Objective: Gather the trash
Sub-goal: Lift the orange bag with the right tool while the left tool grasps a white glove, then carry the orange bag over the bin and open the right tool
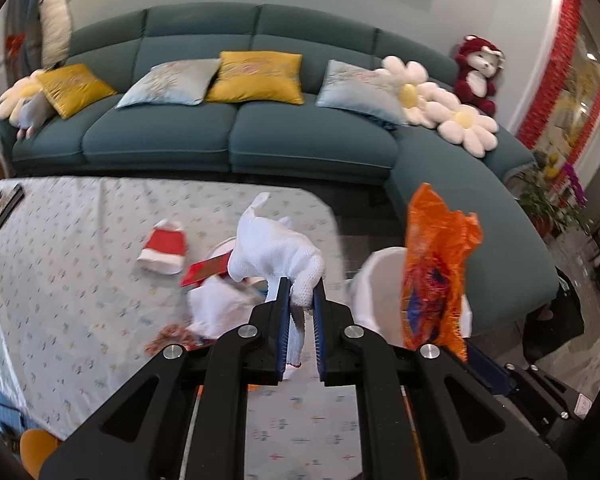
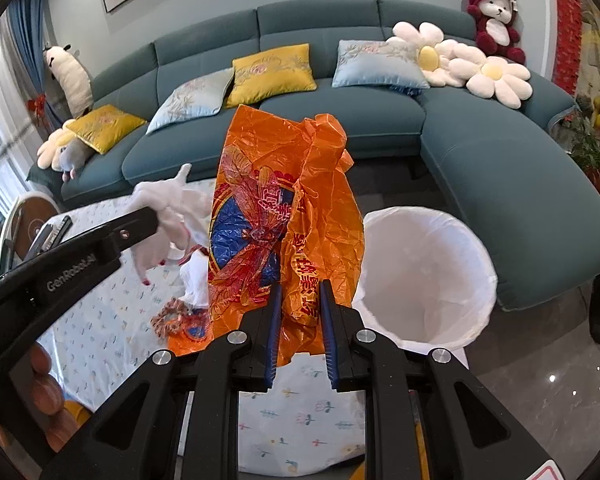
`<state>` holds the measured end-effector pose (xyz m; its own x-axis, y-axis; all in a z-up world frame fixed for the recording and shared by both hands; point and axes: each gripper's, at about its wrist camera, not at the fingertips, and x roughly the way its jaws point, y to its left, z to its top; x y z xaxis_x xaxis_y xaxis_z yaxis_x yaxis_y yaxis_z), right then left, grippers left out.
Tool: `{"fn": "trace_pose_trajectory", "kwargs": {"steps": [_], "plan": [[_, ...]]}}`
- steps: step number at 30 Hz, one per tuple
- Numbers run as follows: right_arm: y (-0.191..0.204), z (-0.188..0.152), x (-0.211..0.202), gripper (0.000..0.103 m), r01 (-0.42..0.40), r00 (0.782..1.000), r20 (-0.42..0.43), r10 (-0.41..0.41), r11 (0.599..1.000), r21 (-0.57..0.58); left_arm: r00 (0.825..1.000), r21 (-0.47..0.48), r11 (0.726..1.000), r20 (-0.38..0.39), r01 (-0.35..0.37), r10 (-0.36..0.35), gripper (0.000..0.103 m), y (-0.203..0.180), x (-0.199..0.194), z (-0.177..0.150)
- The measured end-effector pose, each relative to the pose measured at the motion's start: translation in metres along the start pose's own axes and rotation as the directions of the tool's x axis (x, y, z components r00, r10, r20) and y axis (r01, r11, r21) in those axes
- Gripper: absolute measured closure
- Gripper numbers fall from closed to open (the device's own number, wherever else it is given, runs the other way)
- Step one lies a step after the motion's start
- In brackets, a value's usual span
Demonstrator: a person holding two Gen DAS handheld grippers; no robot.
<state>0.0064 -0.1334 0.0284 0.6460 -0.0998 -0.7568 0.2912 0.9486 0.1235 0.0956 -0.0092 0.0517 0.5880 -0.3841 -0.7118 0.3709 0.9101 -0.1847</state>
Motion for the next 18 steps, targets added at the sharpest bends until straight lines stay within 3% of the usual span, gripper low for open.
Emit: {"fn": "trace_pose_trajectory", "kwargs": {"steps": [7,18], "plan": [[-0.041,0.004,-0.012,0.085,0.035,0.999,0.025,-0.036,0.998,0.052,0.999,0.069,0.996,-0.009,0.049,-0.049,0.093,-0.053,0.009,0.003],[-0.11,0.001,0.011,0.085,0.098,0.995,-0.01,-0.098,0.985,0.145,0.989,0.138,0.982,-0.09,0.126,-0.114,0.092,-0.116,0.053,-0.001]]}}
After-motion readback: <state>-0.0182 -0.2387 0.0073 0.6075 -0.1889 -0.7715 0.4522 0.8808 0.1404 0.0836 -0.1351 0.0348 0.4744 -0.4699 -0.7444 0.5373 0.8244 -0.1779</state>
